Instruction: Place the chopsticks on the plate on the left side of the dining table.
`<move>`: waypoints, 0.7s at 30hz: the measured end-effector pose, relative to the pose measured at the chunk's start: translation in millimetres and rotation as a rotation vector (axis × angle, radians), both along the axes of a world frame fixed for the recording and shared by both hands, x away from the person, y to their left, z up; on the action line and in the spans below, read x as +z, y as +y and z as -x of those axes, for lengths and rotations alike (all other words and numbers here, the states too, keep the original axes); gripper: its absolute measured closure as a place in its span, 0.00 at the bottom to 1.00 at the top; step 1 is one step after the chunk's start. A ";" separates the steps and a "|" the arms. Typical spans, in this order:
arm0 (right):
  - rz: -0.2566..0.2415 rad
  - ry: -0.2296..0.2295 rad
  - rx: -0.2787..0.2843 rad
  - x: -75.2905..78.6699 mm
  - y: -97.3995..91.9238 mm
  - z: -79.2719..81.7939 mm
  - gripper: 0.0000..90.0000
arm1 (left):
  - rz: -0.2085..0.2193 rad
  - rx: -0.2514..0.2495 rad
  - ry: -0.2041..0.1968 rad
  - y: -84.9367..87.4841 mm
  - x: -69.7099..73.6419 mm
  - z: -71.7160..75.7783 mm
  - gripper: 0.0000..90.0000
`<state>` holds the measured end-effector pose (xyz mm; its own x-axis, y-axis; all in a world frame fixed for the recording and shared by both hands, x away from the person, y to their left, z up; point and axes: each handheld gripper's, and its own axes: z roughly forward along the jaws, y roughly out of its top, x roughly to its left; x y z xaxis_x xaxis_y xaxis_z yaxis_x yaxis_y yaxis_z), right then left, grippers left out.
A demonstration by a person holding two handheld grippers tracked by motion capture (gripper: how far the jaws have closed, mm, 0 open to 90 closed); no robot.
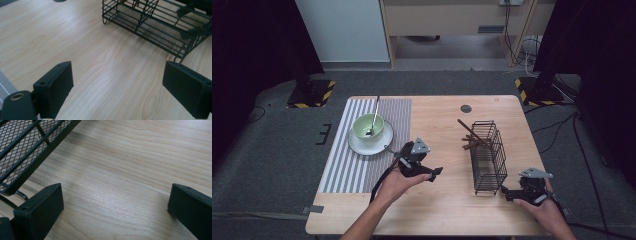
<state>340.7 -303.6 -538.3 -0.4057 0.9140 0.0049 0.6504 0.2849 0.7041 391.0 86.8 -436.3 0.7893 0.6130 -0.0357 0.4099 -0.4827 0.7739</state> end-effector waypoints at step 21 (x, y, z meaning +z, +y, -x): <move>0.000 0.000 0.010 0.0 -0.7 0.1 0.00 | 0.078 -0.015 -0.046 4.1 56.8 -34.1 0.34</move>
<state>340.5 -304.3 -538.3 -0.4147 0.9100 0.0054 0.6478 0.2910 0.7040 425.2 90.9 -379.5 0.8005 0.5975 -0.0463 0.3659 -0.4261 0.8274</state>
